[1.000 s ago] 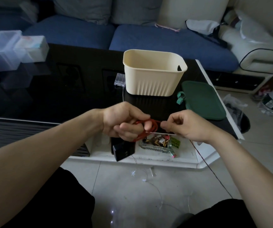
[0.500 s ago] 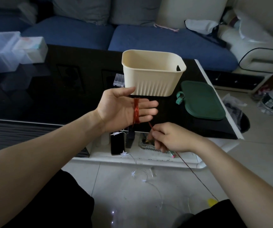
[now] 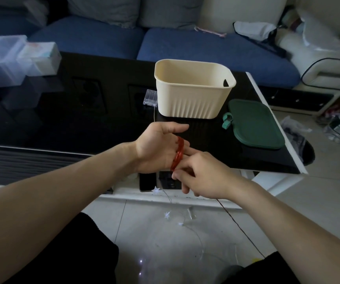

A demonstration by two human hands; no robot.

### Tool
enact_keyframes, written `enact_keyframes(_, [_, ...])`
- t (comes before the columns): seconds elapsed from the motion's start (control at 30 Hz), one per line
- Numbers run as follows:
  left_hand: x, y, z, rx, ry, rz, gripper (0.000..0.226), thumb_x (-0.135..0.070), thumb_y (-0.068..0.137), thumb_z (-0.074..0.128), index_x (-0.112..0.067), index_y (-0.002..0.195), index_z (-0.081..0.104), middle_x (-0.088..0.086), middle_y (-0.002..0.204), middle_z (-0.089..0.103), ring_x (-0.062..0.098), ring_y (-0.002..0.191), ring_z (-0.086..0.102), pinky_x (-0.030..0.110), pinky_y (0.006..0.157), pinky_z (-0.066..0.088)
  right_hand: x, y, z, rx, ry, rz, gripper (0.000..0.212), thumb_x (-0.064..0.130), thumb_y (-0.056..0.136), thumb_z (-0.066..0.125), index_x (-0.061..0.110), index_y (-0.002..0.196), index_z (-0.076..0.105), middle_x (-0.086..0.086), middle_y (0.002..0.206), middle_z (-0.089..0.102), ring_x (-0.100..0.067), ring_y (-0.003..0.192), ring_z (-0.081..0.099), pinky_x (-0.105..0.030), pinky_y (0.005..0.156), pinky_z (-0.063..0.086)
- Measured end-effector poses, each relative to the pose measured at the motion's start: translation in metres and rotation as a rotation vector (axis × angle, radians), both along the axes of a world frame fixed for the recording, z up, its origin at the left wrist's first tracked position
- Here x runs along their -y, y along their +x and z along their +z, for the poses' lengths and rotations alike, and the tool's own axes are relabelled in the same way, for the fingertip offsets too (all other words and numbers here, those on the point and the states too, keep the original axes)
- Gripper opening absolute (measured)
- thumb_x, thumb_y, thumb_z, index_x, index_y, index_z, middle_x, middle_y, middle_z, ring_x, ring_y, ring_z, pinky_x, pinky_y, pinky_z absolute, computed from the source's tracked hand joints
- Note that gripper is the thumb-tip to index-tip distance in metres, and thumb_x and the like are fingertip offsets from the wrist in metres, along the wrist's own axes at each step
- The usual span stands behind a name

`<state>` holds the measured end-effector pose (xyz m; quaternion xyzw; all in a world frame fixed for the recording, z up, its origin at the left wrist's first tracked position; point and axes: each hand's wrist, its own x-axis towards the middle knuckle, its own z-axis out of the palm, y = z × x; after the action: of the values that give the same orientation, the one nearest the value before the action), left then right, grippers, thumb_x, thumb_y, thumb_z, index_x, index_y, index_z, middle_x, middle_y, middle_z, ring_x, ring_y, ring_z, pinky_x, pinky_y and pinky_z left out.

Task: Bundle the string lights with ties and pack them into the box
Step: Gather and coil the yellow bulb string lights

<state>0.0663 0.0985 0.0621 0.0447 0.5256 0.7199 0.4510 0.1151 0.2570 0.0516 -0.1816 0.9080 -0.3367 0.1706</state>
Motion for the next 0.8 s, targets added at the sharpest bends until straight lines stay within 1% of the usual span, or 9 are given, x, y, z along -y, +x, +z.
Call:
enact_keyframes(0.1, [0.003, -0.003, -0.007, -0.024, -0.005, -0.126, 0.083, -0.046, 0.089, 0.049, 0.023, 0.133, 0.036, 0.027, 0.110, 0.054, 0.040, 0.105, 0.048, 0.048, 0.098, 0.035, -0.004, 0.000, 0.006, -0.027, -0.022, -0.036, 0.020, 0.017, 0.093, 0.066, 0.012, 0.075, 0.073, 0.001, 0.061, 0.070, -0.004, 0.045, 0.063, -0.013, 0.046, 0.044])
enact_keyframes(0.2, [0.001, 0.002, -0.008, -0.074, -0.057, -0.284, 0.060, -0.043, 0.095, 0.044, 0.010, 0.117, 0.058, 0.026, 0.100, 0.058, 0.041, 0.094, 0.057, 0.049, 0.094, 0.043, -0.009, -0.003, 0.011, -0.094, -0.011, -0.082, 0.022, 0.028, 0.079, 0.084, 0.019, 0.066, 0.069, 0.003, 0.056, 0.068, -0.003, 0.047, 0.062, -0.015, 0.046, 0.044])
enact_keyframes(0.23, [-0.001, 0.005, -0.006, -0.100, -0.093, -0.340, 0.053, -0.044, 0.097, 0.041, 0.003, 0.111, 0.062, 0.027, 0.099, 0.060, 0.042, 0.093, 0.060, 0.046, 0.089, 0.047, -0.011, -0.004, 0.013, -0.094, -0.010, -0.082, 0.025, 0.031, 0.074, 0.088, 0.021, 0.064, 0.068, 0.003, 0.056, 0.068, -0.003, 0.048, 0.062, -0.017, 0.047, 0.045])
enact_keyframes(0.3, [-0.003, 0.009, -0.003, -0.153, -0.186, -0.450, 0.054, -0.050, 0.098, 0.037, -0.003, 0.119, 0.055, 0.035, 0.111, 0.060, 0.040, 0.084, 0.066, 0.033, 0.068, 0.049, -0.016, -0.007, 0.016, -0.061, -0.021, -0.050, 0.030, 0.036, 0.067, 0.093, 0.023, 0.063, 0.066, 0.004, 0.056, 0.067, -0.003, 0.050, 0.060, -0.019, 0.049, 0.045])
enact_keyframes(0.37, [-0.004, 0.010, -0.003, -0.208, -0.267, -0.511, 0.058, -0.053, 0.098, 0.036, -0.001, 0.122, 0.048, 0.032, 0.107, 0.064, 0.023, 0.056, 0.062, 0.025, 0.051, 0.032, -0.023, -0.009, 0.018, -0.019, -0.064, -0.016, 0.032, 0.038, 0.064, 0.094, 0.023, 0.063, 0.066, 0.004, 0.058, 0.065, -0.003, 0.052, 0.057, -0.018, 0.050, 0.042])
enact_keyframes(0.47, [-0.005, 0.007, -0.005, -0.242, -0.333, -0.549, 0.068, -0.051, 0.098, 0.039, 0.011, 0.127, 0.047, 0.018, 0.084, 0.069, 0.010, 0.035, 0.039, 0.037, 0.060, 0.012, -0.033, -0.014, 0.017, 0.043, -0.153, -0.004, 0.031, 0.038, 0.060, 0.092, 0.020, 0.069, 0.068, 0.000, 0.062, 0.070, -0.006, 0.056, 0.062, -0.020, 0.056, 0.046])
enact_keyframes(0.6, [-0.004, 0.005, -0.012, -0.285, -0.297, -0.460, 0.049, -0.035, 0.104, 0.037, 0.005, 0.111, 0.065, 0.001, 0.049, 0.054, 0.006, 0.030, 0.030, 0.039, 0.060, 0.011, -0.054, -0.024, 0.014, 0.104, -0.123, -0.063, 0.044, 0.054, 0.055, 0.087, 0.019, 0.077, 0.073, 0.002, 0.063, 0.067, -0.010, 0.059, 0.056, -0.030, 0.060, 0.044])
enact_keyframes(0.7, [-0.003, 0.004, -0.009, -0.272, -0.281, -0.449, 0.044, -0.027, 0.106, 0.035, 0.000, 0.098, 0.069, -0.001, 0.040, 0.039, 0.009, 0.031, 0.023, 0.033, 0.049, 0.015, -0.068, -0.028, 0.012, 0.120, -0.163, -0.091, 0.042, 0.051, 0.063, 0.083, 0.015, 0.081, 0.073, -0.001, 0.064, 0.066, -0.010, 0.058, 0.055, -0.022, 0.057, 0.043])
enact_keyframes(0.8, [-0.002, 0.003, -0.004, -0.237, -0.269, -0.506, 0.047, -0.027, 0.105, 0.031, 0.004, 0.102, 0.066, -0.001, 0.040, 0.038, 0.010, 0.032, 0.022, 0.033, 0.047, 0.011, -0.072, -0.030, 0.011, 0.009, -0.220, -0.143, 0.037, 0.048, 0.067, 0.081, 0.013, 0.076, 0.071, -0.013, 0.067, 0.067, -0.012, 0.060, 0.055, -0.020, 0.057, 0.044])
